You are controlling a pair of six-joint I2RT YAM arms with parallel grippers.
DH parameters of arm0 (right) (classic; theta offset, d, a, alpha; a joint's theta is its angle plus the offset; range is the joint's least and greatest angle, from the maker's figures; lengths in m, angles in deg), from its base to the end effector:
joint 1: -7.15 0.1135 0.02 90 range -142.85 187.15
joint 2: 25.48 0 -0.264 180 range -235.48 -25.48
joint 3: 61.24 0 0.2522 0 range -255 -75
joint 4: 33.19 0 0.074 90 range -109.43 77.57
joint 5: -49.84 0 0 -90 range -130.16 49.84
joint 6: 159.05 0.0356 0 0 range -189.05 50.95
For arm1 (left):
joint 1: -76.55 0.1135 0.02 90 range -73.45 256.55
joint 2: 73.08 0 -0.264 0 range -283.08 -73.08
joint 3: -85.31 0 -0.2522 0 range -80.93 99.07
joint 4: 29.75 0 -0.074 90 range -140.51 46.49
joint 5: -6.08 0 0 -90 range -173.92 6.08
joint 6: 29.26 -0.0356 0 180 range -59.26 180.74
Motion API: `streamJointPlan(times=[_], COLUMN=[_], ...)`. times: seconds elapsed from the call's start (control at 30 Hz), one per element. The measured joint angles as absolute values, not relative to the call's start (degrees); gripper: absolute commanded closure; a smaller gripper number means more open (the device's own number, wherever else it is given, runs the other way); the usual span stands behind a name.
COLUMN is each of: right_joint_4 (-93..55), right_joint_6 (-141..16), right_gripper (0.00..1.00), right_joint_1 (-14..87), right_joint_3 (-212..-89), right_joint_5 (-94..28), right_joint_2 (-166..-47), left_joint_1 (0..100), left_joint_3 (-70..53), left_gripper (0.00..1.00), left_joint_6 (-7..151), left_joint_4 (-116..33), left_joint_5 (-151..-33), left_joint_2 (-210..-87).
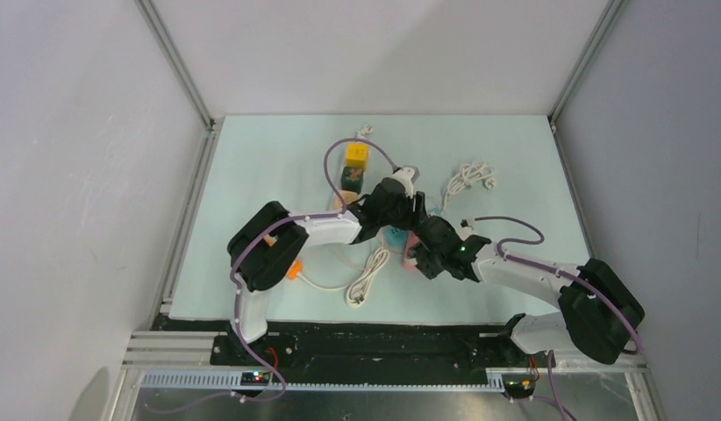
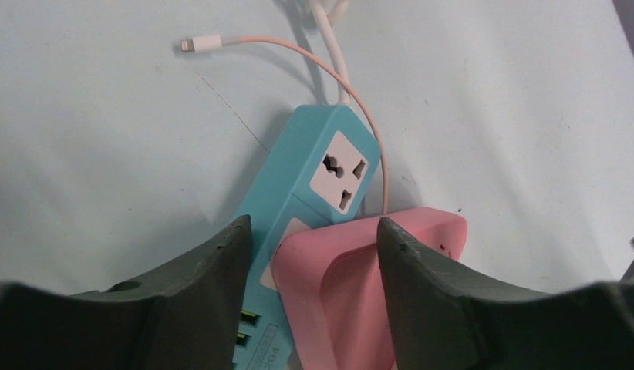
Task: Insert the plug
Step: Insert the plug into the socket.
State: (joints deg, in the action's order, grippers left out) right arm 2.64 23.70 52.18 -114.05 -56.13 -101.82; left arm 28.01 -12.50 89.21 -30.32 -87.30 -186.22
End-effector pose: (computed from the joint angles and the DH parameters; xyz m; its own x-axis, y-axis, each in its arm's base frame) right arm 0.1794 0.1657 0.1762 -0.5512 0.8070 -0.2120 0.6352 0.5706 0.5204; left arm 0.2854 -0.3262 0.1693 -0.6768 0.0473 -0.7347 0.5219 0.7347 -0.4335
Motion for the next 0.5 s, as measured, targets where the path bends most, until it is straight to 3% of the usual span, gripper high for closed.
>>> streamJointPlan(times=[0.03, 0.07, 0.13, 0.33, 0.5], right_joint_4=[3.1, 3.5, 6.0, 12.1, 13.5], right_joint_6=[23.1, 22.3, 19.2, 12.4, 8.6], right_gripper=[0.33, 0.25, 0.19, 0.07, 0.06], right_joint_1=[51.9, 51.8, 50.5, 45.9, 44.3], right_joint_3=[-114.0, -113.9, -113.3, -113.3, -114.0], right_joint_5=[-55.3, -55.4, -55.3, -55.0, -53.5], right_joint_2=[-101.4, -100.8, -99.3, -90.6, -85.0], left_joint_1=[27.8, 27.6, 27.0, 27.1, 27.5], left_joint_3=[-12.4, -12.2, -11.8, -8.0, -4.7], left_gripper=[0.24, 0.06, 0.01, 0.0, 0.0], left_joint_6=[89.1, 88.8, 88.3, 88.0, 87.3], left_joint_4=[-30.4, -30.9, -33.4, -42.3, -46.6], left_joint_5=[-87.2, -87.4, -87.5, -89.1, -89.1], left_joint_2=[-186.2, -186.3, -186.3, -186.7, -186.7])
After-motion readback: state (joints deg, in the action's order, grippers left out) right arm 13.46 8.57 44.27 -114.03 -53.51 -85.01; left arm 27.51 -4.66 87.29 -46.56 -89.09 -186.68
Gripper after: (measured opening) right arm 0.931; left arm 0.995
